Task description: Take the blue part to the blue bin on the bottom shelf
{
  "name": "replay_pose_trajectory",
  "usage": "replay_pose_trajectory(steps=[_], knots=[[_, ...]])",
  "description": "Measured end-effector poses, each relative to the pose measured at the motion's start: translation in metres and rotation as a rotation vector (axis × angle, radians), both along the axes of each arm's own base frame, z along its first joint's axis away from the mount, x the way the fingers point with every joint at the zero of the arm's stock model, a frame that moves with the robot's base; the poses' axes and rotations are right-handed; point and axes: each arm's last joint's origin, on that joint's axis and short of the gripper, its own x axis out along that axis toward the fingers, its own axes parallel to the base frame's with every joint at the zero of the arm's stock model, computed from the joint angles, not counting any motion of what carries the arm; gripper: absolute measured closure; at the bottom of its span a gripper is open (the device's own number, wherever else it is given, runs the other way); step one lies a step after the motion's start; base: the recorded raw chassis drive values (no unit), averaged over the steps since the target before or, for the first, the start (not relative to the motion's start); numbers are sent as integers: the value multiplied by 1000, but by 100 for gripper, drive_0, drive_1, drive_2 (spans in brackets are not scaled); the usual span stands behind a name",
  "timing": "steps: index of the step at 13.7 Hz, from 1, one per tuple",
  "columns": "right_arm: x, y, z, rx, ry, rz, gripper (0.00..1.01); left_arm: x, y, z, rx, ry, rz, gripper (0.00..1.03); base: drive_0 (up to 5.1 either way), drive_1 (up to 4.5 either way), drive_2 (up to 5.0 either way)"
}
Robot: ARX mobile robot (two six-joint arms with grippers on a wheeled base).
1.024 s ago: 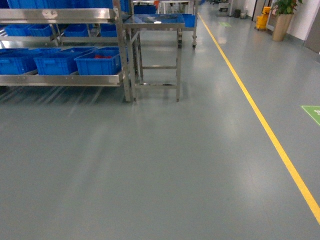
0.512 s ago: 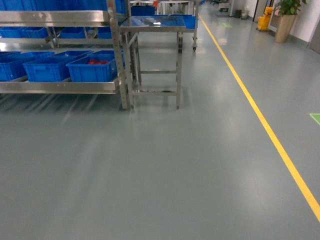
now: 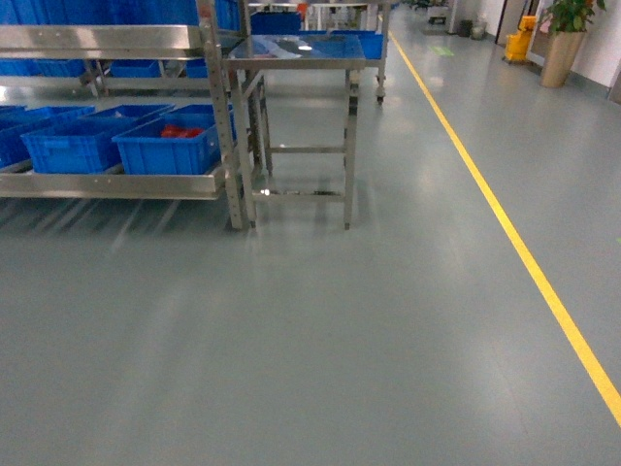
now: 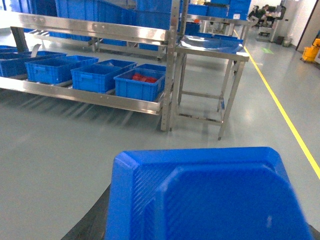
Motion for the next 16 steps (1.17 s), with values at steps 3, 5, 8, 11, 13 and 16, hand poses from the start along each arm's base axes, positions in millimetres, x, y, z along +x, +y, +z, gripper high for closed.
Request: replay_pose_trajectory(steps=[3, 5, 8, 11, 13, 16], knots=[[0, 0, 0, 0, 0, 0, 3, 0, 0, 0, -1, -1, 0, 59, -6, 424, -437], [0, 0, 0, 0, -1, 0, 3, 0, 0, 0, 1, 1, 0, 59, 0, 430, -431], [0, 0, 0, 0, 1, 0, 3, 0, 0, 0, -1, -1, 0, 59, -3, 427, -433], [0, 0, 0, 0, -3, 0, 3, 0, 0, 0, 0, 0, 0, 59, 0, 431, -430], [0, 0, 0, 0, -2, 0, 3, 0, 0, 0, 1, 1, 1, 59, -4, 426, -434], [0, 0, 0, 0, -3, 0, 3, 0, 0, 0, 1, 1, 0, 59, 1, 431, -429]])
